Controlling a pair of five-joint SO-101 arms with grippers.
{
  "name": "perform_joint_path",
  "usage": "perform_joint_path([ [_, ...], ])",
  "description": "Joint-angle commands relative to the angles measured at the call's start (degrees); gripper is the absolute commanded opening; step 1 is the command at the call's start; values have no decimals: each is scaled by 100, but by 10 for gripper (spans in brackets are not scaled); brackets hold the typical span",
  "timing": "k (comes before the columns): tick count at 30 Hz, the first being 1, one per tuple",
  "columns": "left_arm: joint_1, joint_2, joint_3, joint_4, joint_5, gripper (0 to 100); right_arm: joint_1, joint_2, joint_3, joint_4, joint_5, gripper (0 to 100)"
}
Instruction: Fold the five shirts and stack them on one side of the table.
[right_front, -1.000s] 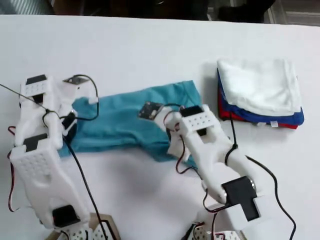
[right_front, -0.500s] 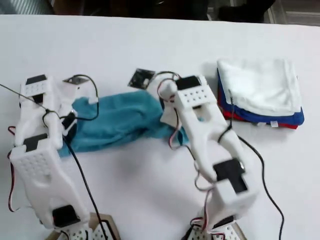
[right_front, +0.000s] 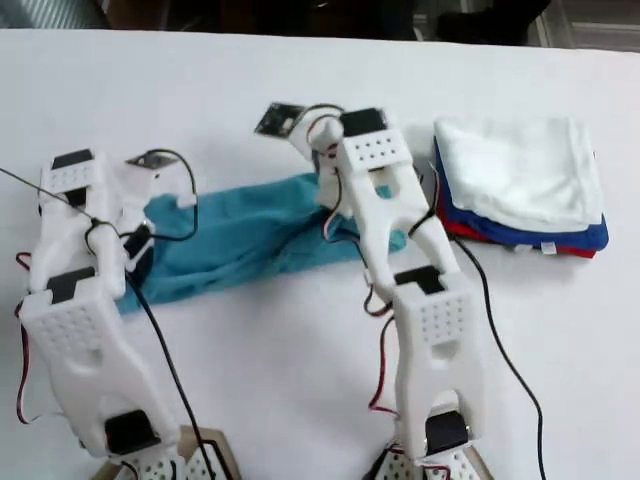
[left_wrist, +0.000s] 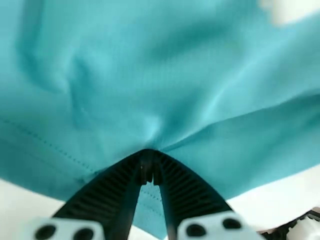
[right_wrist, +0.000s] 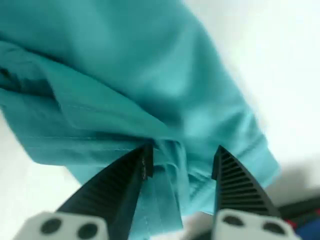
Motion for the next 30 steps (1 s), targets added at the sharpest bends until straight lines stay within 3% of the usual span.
perform_joint_path([
  [1, -35, 167, -233, -105, 44, 25, 330, 154, -1099, 180, -457, 197],
  [6, -35, 167, -233, -105, 44, 25, 558, 198, -2215, 831, -1213, 185],
  [10, -35, 167, -233, -105, 44, 25, 505, 198, -2585, 1358, -1345, 20],
  [13, -35, 167, -233, -105, 44, 25, 497, 189, -2277, 1358, -1345, 21],
  [17, -35, 167, -233, -105, 44, 25, 391, -171, -1266, 1376, -1345, 19],
  [24, -35, 167, -233, -105, 44, 25, -40, -2413, 1758, 1270, -1310, 20],
  [30, -35, 167, -233, -105, 44, 25, -286, -3468, 3666, 31, -1354, 20],
])
